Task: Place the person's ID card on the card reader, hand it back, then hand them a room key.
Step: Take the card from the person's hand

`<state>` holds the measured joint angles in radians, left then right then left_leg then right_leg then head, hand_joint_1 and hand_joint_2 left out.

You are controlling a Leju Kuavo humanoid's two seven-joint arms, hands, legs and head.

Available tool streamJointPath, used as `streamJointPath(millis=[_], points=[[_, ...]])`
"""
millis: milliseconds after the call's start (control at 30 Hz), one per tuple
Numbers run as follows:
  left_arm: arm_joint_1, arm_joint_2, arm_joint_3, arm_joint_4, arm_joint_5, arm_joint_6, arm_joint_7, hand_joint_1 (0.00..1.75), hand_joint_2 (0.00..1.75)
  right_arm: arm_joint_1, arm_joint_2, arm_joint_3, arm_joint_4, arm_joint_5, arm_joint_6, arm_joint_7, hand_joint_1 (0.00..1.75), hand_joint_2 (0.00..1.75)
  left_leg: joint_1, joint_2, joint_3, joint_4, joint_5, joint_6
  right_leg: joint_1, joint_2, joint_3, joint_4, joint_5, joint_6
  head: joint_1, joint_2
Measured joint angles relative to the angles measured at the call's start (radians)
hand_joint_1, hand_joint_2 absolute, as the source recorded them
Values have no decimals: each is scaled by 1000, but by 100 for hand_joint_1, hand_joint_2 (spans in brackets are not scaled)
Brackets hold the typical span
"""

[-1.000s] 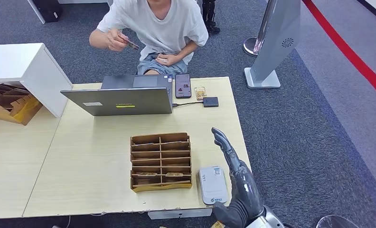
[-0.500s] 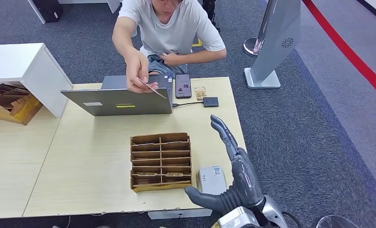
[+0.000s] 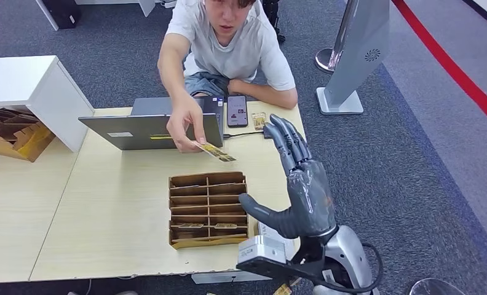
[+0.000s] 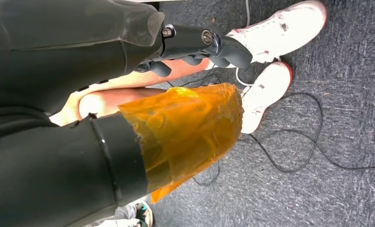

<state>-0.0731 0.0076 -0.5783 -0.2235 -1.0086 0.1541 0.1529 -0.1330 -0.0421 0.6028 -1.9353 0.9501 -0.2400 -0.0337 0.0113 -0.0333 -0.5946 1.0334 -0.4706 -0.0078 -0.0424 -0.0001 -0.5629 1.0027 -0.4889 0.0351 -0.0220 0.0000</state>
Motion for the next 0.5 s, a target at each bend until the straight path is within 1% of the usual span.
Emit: streamJointPath(millis=[133,233,367,500], points=[[0,0,0,0,0,0,0,0,0,-40,1,21,32,192,-41,61,0,175,0,0,0,0,0,0,0,0,0,0,0,0,0,0],[0,0,0,0,0,0,0,0,0,-65,1,35,59,291,-55,93,0,175,0,0,0,0,0,0,0,0,0,0,0,0,0,0],[0,0,0,0,-1,-2,0,0,0,-90,1,52,93,366,-59,121,0,175,0,0,0,0,0,0,0,0,0,0,0,0,0,0],[-2,0,0,0,-3,-6,0,0,0,-105,1,64,122,393,-60,133,0,175,0,0,0,0,0,0,0,0,0,0,0,0,0,0]])
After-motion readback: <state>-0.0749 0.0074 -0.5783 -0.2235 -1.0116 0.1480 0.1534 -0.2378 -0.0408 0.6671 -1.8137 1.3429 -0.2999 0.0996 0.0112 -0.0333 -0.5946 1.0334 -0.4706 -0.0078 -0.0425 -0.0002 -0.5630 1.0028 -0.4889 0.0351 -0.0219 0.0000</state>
